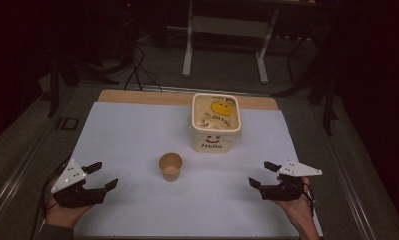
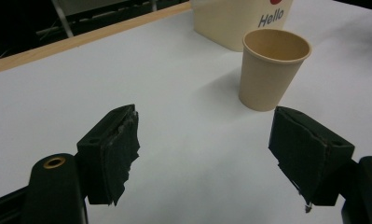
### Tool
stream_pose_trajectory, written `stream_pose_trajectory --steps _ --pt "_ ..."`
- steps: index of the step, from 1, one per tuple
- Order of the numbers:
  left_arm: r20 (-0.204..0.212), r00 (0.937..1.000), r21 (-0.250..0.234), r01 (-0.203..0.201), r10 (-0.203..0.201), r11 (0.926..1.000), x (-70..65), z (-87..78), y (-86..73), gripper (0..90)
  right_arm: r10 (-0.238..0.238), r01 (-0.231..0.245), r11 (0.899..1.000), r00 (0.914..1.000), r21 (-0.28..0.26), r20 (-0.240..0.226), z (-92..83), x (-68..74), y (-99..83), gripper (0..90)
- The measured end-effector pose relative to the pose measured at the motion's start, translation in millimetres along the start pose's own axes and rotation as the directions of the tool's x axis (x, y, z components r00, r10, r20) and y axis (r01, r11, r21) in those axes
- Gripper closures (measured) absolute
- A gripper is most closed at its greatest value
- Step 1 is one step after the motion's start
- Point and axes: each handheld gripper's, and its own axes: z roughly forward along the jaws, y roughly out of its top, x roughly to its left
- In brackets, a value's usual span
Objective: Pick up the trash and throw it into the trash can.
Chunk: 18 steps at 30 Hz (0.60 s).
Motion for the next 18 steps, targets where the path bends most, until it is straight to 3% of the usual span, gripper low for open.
stream_pose_trajectory --steps 18 --pt "-0.008 1.0 0.004 0.004 -0.004 1.0 -0.6 0.2 0.0 25.0 0.022 -0.022 1.0 0.9998 -0.005 -0.002 4.6 5.2 2.0 15.4"
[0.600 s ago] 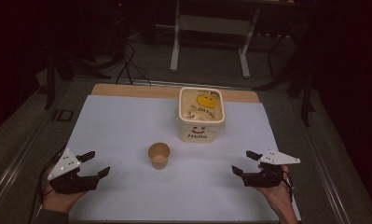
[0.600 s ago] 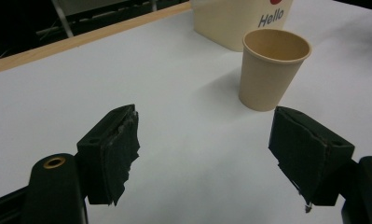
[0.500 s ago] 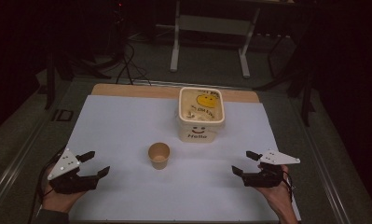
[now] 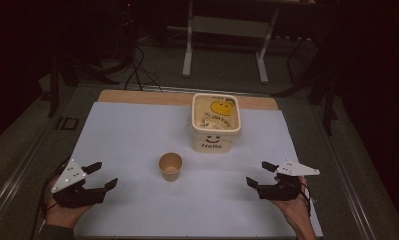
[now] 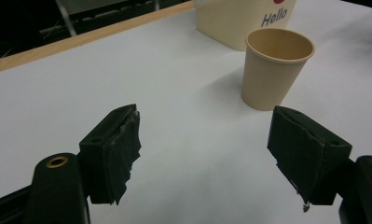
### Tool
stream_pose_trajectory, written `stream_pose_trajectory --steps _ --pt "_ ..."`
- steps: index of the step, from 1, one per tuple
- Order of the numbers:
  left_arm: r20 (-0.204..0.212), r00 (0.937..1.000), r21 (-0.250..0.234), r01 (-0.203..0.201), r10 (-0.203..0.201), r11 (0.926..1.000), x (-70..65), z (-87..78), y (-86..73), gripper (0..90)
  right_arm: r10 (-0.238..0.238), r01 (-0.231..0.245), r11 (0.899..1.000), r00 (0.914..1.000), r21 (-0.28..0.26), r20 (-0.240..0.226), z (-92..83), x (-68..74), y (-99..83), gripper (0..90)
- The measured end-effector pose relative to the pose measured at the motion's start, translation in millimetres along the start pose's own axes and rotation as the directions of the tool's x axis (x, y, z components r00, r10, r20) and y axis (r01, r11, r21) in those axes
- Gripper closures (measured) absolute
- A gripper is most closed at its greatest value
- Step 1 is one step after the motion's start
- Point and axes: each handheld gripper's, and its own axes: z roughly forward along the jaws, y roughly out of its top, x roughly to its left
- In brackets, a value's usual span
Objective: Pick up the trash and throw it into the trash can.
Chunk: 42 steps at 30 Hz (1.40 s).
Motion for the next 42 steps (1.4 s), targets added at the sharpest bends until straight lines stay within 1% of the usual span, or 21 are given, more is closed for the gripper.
stream_pose_trajectory --steps 5,10,13,22,27,31,40,42 --pt "0.0 1.0 0.002 0.001 -0.001 1.0 0.1 0.2 0.0 25.1 -0.006 0.006 1.0 1.0 0.003 0.001 5.9 5.8 6.0 15.3" --pt "-0.001 1.0 -0.001 0.008 -0.008 1.0 0.5 0.2 -0.4 25.2 -0.014 0.013 1.0 0.9998 -0.009 -0.015 13.6 13.4 16.6 15.3" --pt "0.0 1.0 -0.002 0.009 -0.009 1.0 0.7 0.1 -0.4 25.2 -0.015 0.015 1.0 0.9995 -0.015 -0.028 21.8 18.8 23.6 15.3" --pt "0.005 0.9999 -0.007 0.011 -0.011 0.9999 1.1 -0.3 -0.4 25.2 -0.058 0.058 0.998 0.995 -0.007 -0.08 51.9 44.6 45.7 15.4" --pt "0.007 0.9999 -0.008 0.01 -0.01 0.9999 1.1 -0.3 -0.3 25.2 -0.078 0.077 0.997 0.9915 -0.015 -0.104 66.1 60.1 55.5 15.4" --pt "0.008 0.9999 -0.01 0.012 -0.012 0.9999 1.1 -0.4 -0.4 25.1 -0.085 0.082 0.996 0.9886 -0.024 -0.124 75.5 70.5 63.2 15.3" --pt "0.005 0.9999 -0.007 0.014 -0.014 0.9999 1.2 -0.3 -0.3 25.3 -0.094 0.091 0.995 0.9859 -0.032 -0.138 93.1 89.2 74.5 15.4" --pt "0.005 0.9999 -0.006 0.013 -0.013 0.9999 1.2 -0.3 -0.3 25.2 -0.096 0.093 0.995 0.986 -0.031 -0.136 94.6 91.0 75.4 15.4"
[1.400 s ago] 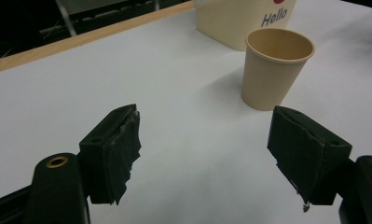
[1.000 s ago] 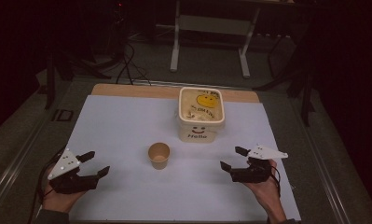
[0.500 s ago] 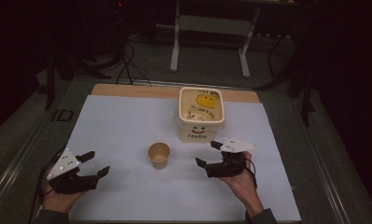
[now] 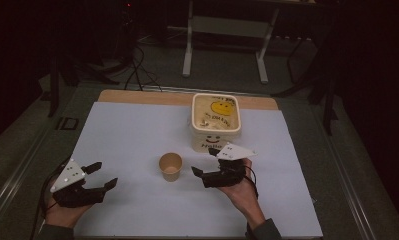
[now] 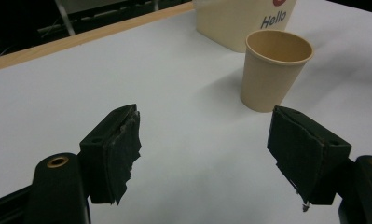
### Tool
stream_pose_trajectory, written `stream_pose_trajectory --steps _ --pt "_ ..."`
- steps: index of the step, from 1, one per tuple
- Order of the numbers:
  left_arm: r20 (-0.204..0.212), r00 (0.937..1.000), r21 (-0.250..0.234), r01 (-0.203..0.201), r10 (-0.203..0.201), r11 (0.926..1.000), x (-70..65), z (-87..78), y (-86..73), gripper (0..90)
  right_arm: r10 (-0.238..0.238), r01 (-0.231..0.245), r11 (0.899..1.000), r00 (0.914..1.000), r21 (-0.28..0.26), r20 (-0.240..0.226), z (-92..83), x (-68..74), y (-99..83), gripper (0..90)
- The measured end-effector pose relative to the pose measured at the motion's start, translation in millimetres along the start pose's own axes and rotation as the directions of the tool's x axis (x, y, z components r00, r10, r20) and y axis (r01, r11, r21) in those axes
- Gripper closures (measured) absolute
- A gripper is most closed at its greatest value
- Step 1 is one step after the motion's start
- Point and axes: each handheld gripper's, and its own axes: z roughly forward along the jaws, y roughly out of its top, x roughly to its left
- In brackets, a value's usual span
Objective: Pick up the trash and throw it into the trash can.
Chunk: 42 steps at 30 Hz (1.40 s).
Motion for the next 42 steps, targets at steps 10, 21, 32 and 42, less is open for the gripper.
stream_pose_trajectory --steps 10,21,32,42 --pt "0.0 1.0 -0.001 0.001 -0.001 1.0 0.6 -0.1 0.0 25.3 -0.01 0.011 0.999 0.9999 0.038 -0.01 22.1 13.3 11.1 15.4" --pt "0.001 1.0 0.0 0.002 -0.002 1.0 0.8 -0.2 -0.1 25.3 -0.007 0.006 0.997 0.9999 0.08 0.009 38.5 24.7 27.4 15.3" --pt "0.001 1.0 0.002 0.004 -0.004 1.0 1.0 0.0 -0.2 25.3 -0.008 0.003 0.988 0.9996 0.152 0.027 53.2 30.4 43.5 14.3" --pt "0.003 1.0 0.004 0.006 -0.006 1.0 1.1 0.1 -0.2 25.4 -0.01 0.001 0.977 0.999 0.213 0.043 63.4 40.0 64.8 14.5"
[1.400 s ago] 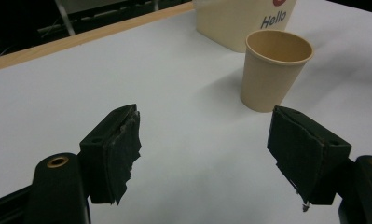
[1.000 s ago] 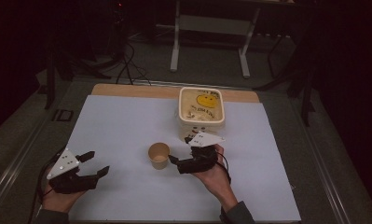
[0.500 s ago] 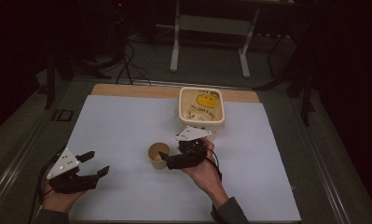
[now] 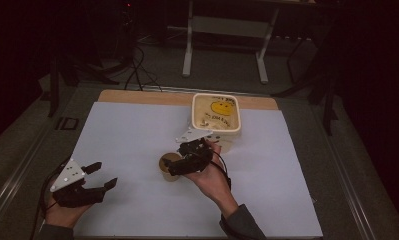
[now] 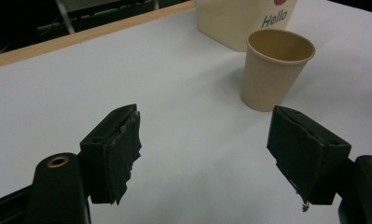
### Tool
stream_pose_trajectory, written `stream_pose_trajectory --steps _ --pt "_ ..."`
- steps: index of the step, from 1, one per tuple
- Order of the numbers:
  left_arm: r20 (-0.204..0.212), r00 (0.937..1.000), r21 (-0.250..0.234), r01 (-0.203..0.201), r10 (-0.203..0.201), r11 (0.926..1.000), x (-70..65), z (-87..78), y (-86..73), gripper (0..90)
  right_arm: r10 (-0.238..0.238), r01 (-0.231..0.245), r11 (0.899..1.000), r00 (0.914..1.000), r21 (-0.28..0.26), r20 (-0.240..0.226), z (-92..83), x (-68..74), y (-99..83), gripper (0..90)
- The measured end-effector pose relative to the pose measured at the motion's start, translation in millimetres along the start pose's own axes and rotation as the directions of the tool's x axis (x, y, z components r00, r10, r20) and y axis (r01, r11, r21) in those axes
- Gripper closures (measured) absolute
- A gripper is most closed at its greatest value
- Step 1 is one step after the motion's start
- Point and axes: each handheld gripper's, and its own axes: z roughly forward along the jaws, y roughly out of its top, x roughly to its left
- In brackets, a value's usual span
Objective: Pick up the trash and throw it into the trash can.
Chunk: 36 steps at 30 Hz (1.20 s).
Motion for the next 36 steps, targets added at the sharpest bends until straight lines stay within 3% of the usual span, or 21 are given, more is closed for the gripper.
stream_pose_trajectory --steps 11,19,28,30,36 --pt "0.0 1.0 0.0 -0.002 0.002 1.0 0.6 -0.3 -0.1 25.5 0.011 -0.014 0.992 0.9998 0.122 0.019 9.9 7.0 22.4 15.7" --pt "0.001 1.0 -0.002 0.001 -0.001 1.0 0.9 -0.5 -0.4 25.4 0.02 -0.026 0.975 0.9994 0.219 0.029 15.1 11.3 44.4 15.7" --pt "0.002 1.0 -0.001 0.007 -0.007 1.0 1.1 -0.8 -0.4 25.5 0.037 -0.05 0.942 0.9982 0.331 0.047 25.6 9.5 57.3 15.7" --pt "0.003 1.0 -0.001 0.007 -0.007 1.0 1.3 -0.9 -0.5 25.6 0.035 -0.049 0.939 0.9982 0.34 0.048 26.8 9.1 58.0 15.7" --pt "0.004 1.0 -0.001 0.009 -0.009 1.0 1.4 -0.9 -0.5 25.5 0.049 -0.071 0.916 0.9967 0.396 0.064 33.9 6.0 58.5 15.5"
